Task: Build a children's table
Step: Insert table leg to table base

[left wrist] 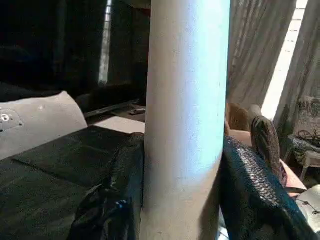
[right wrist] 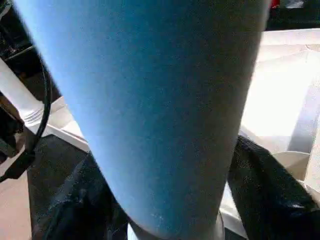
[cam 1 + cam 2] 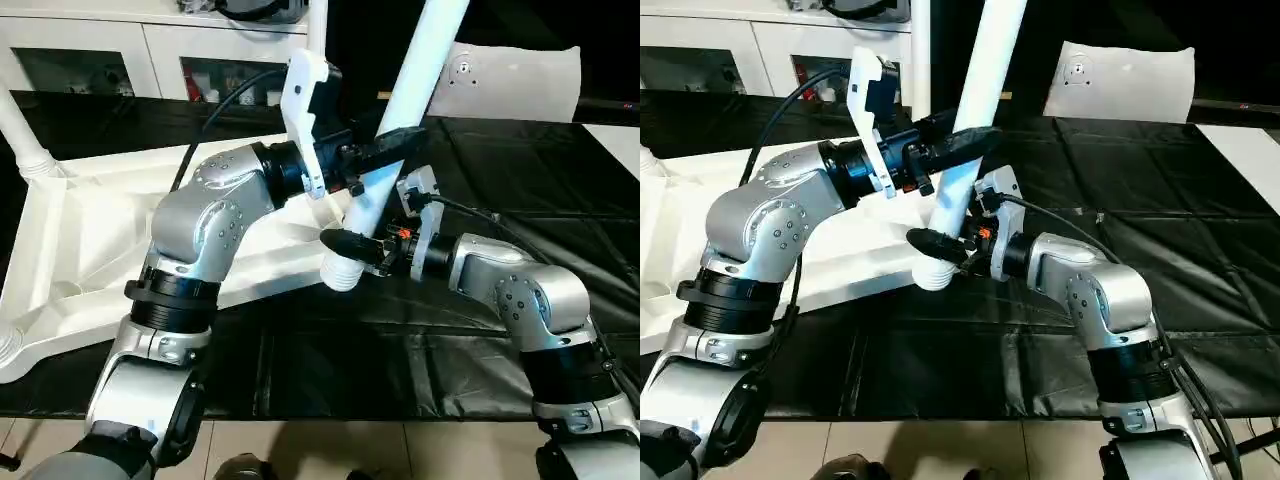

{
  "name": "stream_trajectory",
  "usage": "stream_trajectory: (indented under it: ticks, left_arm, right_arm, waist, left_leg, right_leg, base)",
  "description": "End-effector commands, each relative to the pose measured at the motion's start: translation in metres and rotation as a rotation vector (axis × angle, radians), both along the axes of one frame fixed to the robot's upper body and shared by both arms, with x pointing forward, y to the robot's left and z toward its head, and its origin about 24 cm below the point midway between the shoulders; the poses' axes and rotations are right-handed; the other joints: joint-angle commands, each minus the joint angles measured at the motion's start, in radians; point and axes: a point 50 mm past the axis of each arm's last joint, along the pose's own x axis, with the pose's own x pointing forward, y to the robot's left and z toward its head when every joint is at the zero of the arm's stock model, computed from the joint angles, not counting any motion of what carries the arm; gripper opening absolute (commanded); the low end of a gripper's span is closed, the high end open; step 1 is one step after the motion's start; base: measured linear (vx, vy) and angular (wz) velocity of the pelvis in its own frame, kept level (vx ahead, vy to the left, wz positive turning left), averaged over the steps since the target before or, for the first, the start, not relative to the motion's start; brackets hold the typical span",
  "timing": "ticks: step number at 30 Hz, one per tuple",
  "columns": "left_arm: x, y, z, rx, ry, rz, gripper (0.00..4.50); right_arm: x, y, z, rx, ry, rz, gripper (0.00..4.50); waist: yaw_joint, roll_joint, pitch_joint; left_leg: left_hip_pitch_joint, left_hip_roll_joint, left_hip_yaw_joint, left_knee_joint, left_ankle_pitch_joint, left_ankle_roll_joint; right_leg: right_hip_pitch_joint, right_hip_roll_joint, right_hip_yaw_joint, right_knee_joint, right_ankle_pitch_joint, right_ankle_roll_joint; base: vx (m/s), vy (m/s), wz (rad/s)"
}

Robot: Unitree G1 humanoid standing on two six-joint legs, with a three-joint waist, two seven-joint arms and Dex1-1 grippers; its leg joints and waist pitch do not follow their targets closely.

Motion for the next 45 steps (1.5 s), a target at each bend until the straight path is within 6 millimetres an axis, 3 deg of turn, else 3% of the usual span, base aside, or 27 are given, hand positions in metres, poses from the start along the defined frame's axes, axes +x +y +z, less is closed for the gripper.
stream_trajectory:
  ticks: [1, 8, 18, 19, 23, 24, 27, 29, 30, 33, 38, 39, 43, 44, 45]
  left_arm:
    - [-0.004, -0.005, 0.010, 0.015, -0.049, -0.040, 1.77]
    - [-0.004, -0.005, 0.011, 0.020, -0.059, -0.043, 1.76]
    - [-0.006, -0.008, 0.020, -0.038, -0.076, -0.032, 1.75]
    - [-0.011, -0.009, 0.025, -0.097, -0.060, -0.079, 2.31]
    - [-0.022, -0.012, 0.031, -0.190, -0.022, -0.188, 2.52]
    - [-0.025, -0.013, 0.033, -0.221, -0.015, -0.214, 2.82]
    - [-0.025, -0.013, 0.036, -0.302, 0.013, -0.203, 2.89]
    - [-0.022, -0.010, 0.038, -0.407, 0.078, -0.184, 3.25]
    - [-0.020, -0.009, 0.038, -0.453, 0.109, -0.171, 3.34]
    - [-0.014, -0.004, 0.038, -0.534, 0.137, -0.119, 3.42]
    - [-0.007, 0.004, 0.042, -0.642, 0.158, -0.042, 3.80]
    - [-0.004, 0.008, 0.041, -0.644, 0.159, -0.009, 3.81]
    - [0.011, 0.024, 0.018, -0.458, 0.120, 0.183, 3.82]
    - [0.020, 0.032, -0.005, -0.241, 0.095, 0.314, 3.82]
    - [0.022, 0.034, -0.011, -0.180, 0.088, 0.337, 3.82]
  right_arm:
    - [0.001, -0.003, 0.003, 0.011, 0.000, -0.002, 2.50]
    - [0.000, -0.002, 0.000, -0.012, 0.002, 0.010, 2.08]
    - [0.000, -0.002, 0.000, -0.013, -0.003, 0.007, 1.98]
    - [0.000, -0.002, 0.000, -0.014, -0.004, 0.003, 1.98]
    - [0.000, -0.002, -0.001, -0.012, -0.009, -0.009, 1.96]
    - [0.000, -0.002, -0.001, -0.006, -0.014, -0.013, 1.96]
    - [0.001, -0.002, 0.000, 0.008, -0.022, -0.028, 1.96]
    - [0.001, -0.003, 0.000, 0.029, -0.032, -0.050, 1.96]
    - [0.002, -0.003, 0.001, 0.037, -0.035, -0.061, 1.96]
    - [0.003, -0.005, 0.002, 0.061, -0.066, -0.103, 1.95]
    - [0.007, -0.011, 0.003, 0.089, -0.115, -0.202, 1.92]
    - [0.008, -0.013, 0.003, 0.093, -0.128, -0.227, 1.92]
    - [0.010, -0.022, 0.000, 0.062, -0.179, -0.322, 1.92]
    - [0.010, -0.026, -0.002, 0.051, -0.187, -0.365, 1.92]
    - [0.010, -0.028, -0.003, 0.047, -0.182, -0.375, 1.92]
  waist:
    - [-0.002, -0.003, -0.084]
    - [-0.003, -0.003, -0.085]
    - [-0.002, -0.003, -0.085]
    - [-0.002, -0.002, -0.085]
    - [-0.001, -0.001, -0.086]
    - [0.000, -0.001, -0.087]
    - [-0.003, -0.002, -0.084]
    - [-0.001, 0.002, -0.084]
    - [0.000, -0.002, -0.084]
    - [-0.002, 0.002, -0.082]
    - [-0.008, 0.000, -0.081]
    - [-0.007, 0.009, -0.081]
    - [-0.014, 0.013, -0.083]
    - [-0.014, 0.021, -0.083]
    - [-0.020, 0.020, -0.084]
  left_leg:
    - [0.027, 0.101, -0.052, -0.070, -0.148, -0.002]
    - [0.027, 0.101, -0.052, -0.069, -0.144, -0.002]
    - [0.027, 0.101, -0.052, -0.068, -0.145, -0.003]
    - [0.025, 0.101, -0.051, -0.068, -0.142, -0.003]
    - [0.026, 0.101, -0.051, -0.066, -0.146, -0.004]
    - [0.025, 0.104, -0.052, -0.067, -0.141, -0.005]
    - [0.025, 0.103, -0.050, -0.066, -0.152, -0.002]
    - [0.024, 0.100, -0.049, -0.064, -0.159, -0.002]
    - [0.024, 0.100, -0.051, -0.063, -0.165, -0.003]
    - [0.029, 0.101, -0.053, -0.066, -0.183, -0.004]
    - [0.026, 0.098, -0.055, -0.068, -0.198, -0.010]
    - [0.029, 0.097, -0.055, -0.067, -0.202, -0.012]
    - [0.031, 0.095, -0.060, -0.074, -0.212, -0.013]
    - [0.032, 0.095, -0.061, -0.075, -0.215, -0.016]
    - [0.033, 0.096, -0.064, -0.078, -0.221, -0.019]
  right_leg:
    - [0.049, -0.129, 0.081, -0.082, -0.330, -0.113]
    - [0.050, -0.129, 0.081, -0.081, -0.324, -0.116]
    - [0.051, -0.130, 0.081, -0.081, -0.318, -0.122]
    - [0.052, -0.130, 0.081, -0.079, -0.313, -0.125]
    - [0.052, -0.132, 0.080, -0.078, -0.307, -0.141]
    - [0.053, -0.132, 0.081, -0.074, -0.290, -0.146]
    - [0.052, -0.131, 0.081, -0.078, -0.292, -0.156]
    - [0.053, -0.130, 0.080, -0.079, -0.308, -0.156]
    - [0.053, -0.130, 0.078, -0.083, -0.322, -0.154]
    - [0.049, -0.126, 0.077, -0.090, -0.350, -0.132]
    - [0.050, -0.126, 0.075, -0.096, -0.388, -0.096]
    - [0.048, -0.126, 0.075, -0.097, -0.395, -0.090]
    - [0.044, -0.116, 0.075, -0.098, -0.392, -0.045]
    - [0.044, -0.116, 0.075, -0.097, -0.389, -0.043]
    - [0.042, -0.113, 0.076, -0.095, -0.380, -0.029]
  base:
    - [0.000, 0.000, 0.00]
    - [0.000, 0.000, 0.00]
    - [0.000, 0.000, 0.00]
    - [0.000, 0.000, 0.00]
    - [0.000, 0.000, 0.00]
    - [0.000, 0.000, 0.00]
    - [0.000, 0.000, 0.00]
    - [0.000, 0.000, 0.00]
    - [0.000, 0.000, 0.00]
    - [0.000, 0.000, 0.00]
    - [0.000, 0.000, 0.00]
    - [0.000, 0.000, 0.00]
    - [0.000, 0.000, 0.00]
    - [0.000, 0.000, 0.00]
    - [0.000, 0.000, 0.00]
